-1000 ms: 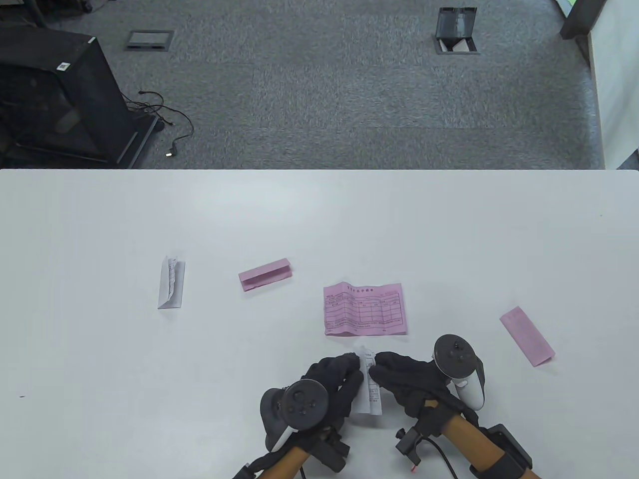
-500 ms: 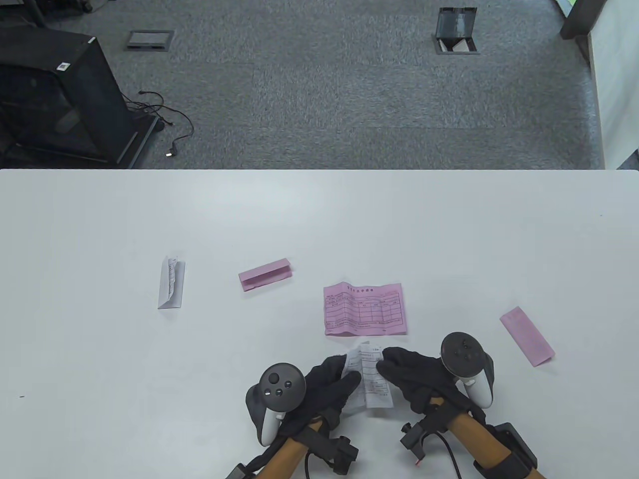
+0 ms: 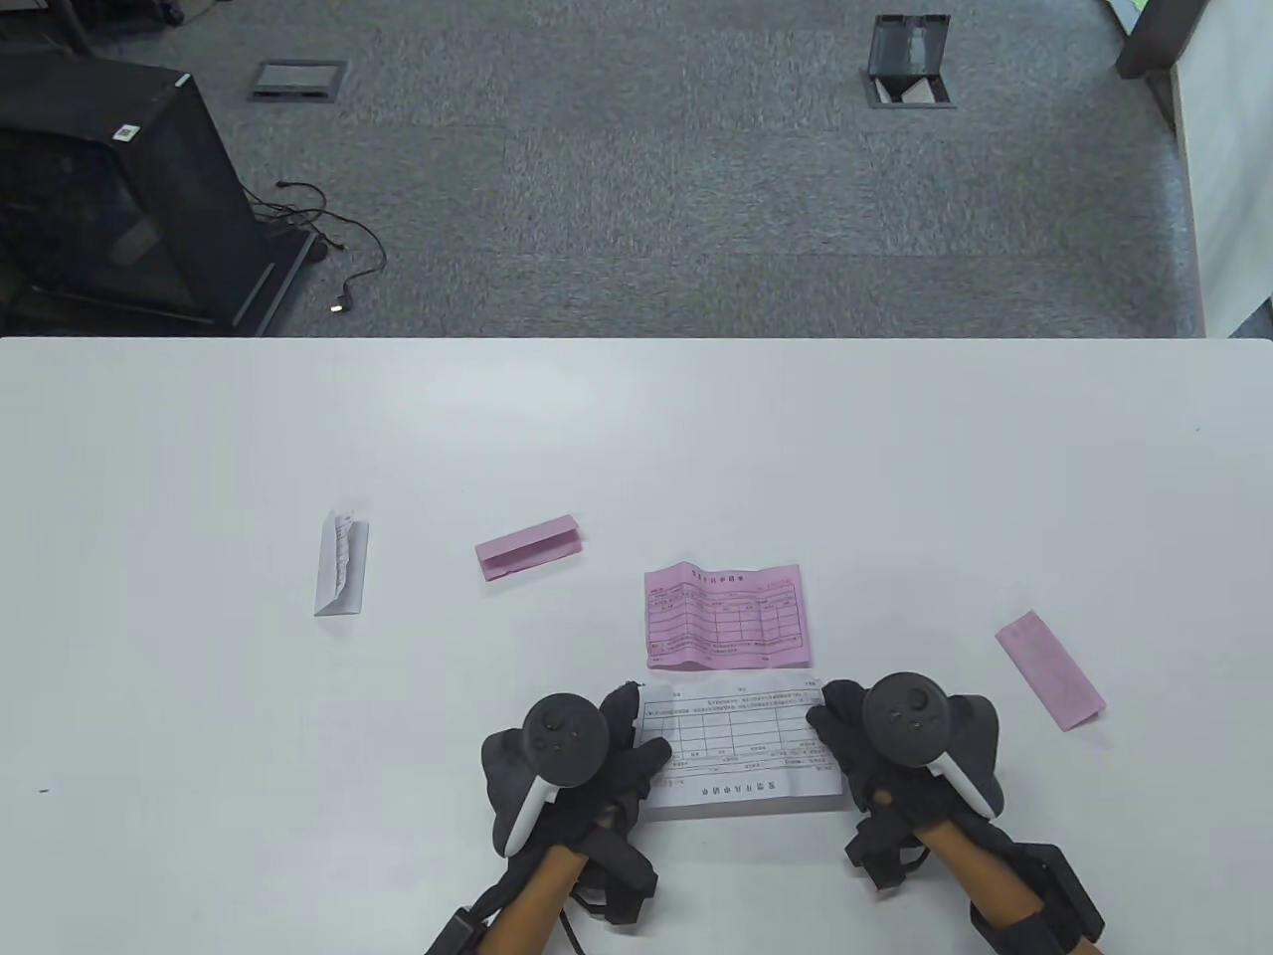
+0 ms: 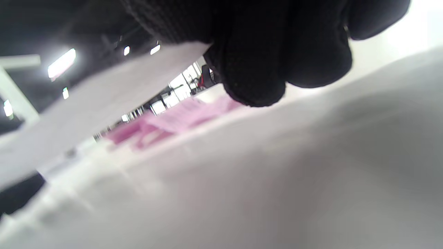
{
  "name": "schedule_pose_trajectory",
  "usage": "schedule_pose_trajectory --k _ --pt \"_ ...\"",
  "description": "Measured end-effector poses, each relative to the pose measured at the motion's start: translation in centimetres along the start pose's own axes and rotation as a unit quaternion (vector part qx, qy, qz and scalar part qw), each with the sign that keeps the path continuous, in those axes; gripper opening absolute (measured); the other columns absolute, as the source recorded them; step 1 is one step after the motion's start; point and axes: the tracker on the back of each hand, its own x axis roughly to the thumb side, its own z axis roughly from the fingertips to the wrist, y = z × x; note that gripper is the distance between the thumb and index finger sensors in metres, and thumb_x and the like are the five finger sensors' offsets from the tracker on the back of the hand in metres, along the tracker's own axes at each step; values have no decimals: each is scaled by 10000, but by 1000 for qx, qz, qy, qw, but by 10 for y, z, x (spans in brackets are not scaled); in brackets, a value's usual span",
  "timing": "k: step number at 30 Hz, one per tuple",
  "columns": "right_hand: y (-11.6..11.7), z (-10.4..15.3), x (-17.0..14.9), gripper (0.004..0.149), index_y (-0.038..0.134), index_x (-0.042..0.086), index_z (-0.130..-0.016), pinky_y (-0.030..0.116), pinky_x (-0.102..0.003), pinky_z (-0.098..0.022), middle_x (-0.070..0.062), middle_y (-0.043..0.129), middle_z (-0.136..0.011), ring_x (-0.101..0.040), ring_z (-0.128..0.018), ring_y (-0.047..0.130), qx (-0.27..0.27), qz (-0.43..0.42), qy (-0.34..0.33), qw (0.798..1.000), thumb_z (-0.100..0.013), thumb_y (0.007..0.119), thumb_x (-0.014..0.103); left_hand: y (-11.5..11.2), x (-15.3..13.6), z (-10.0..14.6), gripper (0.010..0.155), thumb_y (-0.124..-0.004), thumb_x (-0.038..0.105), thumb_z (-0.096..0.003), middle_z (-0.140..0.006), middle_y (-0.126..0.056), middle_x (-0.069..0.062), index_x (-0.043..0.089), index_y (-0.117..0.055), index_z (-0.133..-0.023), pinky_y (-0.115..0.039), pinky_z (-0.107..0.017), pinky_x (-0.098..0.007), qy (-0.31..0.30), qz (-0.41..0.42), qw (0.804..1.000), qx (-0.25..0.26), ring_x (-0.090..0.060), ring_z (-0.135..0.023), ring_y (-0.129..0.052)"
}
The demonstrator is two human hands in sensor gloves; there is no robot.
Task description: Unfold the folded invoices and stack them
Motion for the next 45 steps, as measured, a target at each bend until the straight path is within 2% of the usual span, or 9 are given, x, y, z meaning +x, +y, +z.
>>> schedule_pose_trajectory --k 6,11,13,16,21,26,30,35,45 --pt "11 2 16 399 834 147 -763 639 -570 -616 -23 965 -537 -300 -560 921 2 109 -9 994 -469 749 401 -14 18 -4 928 -907 400 -469 -790 -845 -33 119 -318 -1128 -785 -421 -337 14 -185 981 -58 -190 -547 -891" --pt "9 3 17 397 836 148 -759 635 -573 -616 -21 963 -532 -302 -558 920 23 136 -4 990 -469 753 405 -17 28 5 1020 -862 475 -507 -1204 -341 -135 424 -26 -1088 -571 -747 -505 -34 -282 958 -24 -409 -1058 -512" --pt "9 2 16 394 834 150 -760 633 -574 -618 -22 961 -533 -301 -560 919 27 135 -2 991 -470 750 402 -15 30 6 891 -873 460 -504 -1227 -312 -121 501 -211 -1100 -516 -779 -562 -60 -303 951 -10 -438 -1096 -440" --pt "9 2 16 395 832 151 -764 631 -575 -619 -20 960 -534 -300 -563 918 31 147 3 989 -471 750 403 -16 23 1 585 -825 467 -511 -1222 -462 -123 424 -619 -1056 -518 -773 -581 -33 -293 955 -38 -448 -1095 -469" --pt "-1 4 15 465 791 147 -826 589 -607 -636 -49 943 -627 -336 -640 886 52 169 24 984 -471 740 443 -14 10 -2 638 -801 491 -491 -1221 -428 -143 410 -574 -1081 -490 -762 -617 -28 -239 966 -91 -475 -1087 -409" --pt "-28 21 37 652 515 268 -1058 452 -705 -673 -139 730 -953 -447 -870 681 -100 192 -64 974 -478 695 504 -14 5 -4 743 -822 512 -469 -1230 -278 -147 388 -483 -1119 -397 -771 -630 -28 -208 968 -140 -476 -1086 -267" --pt "-8 22 79 591 552 360 -1043 393 -734 -685 -140 645 -1033 -457 -932 597 3 177 -164 971 -486 680 515 -13 5 -4 745 -816 517 -470 -1228 -268 -146 395 -472 -1119 -389 -769 -629 -30 -208 967 -142 -475 -1083 -256" --pt "38 6 114 617 551 351 -1053 342 -764 -678 -153 552 -1089 -482 -974 506 119 208 -169 956 -478 664 546 -15 5 -4 742 -811 516 -471 -1224 -248 -155 405 -464 -1118 -367 -764 -631 -32 -204 968 -144 -478 -1078 -236" --pt "51 3 112 635 532 341 -1046 336 -779 -666 -140 543 -1090 -488 -978 490 105 223 -142 959 -462 686 536 -15 6 -4 751 -813 521 -466 -1222 -266 -140 379 -474 -1121 -385 -765 -621 -30 -209 967 -141 -468 -1081 -251"
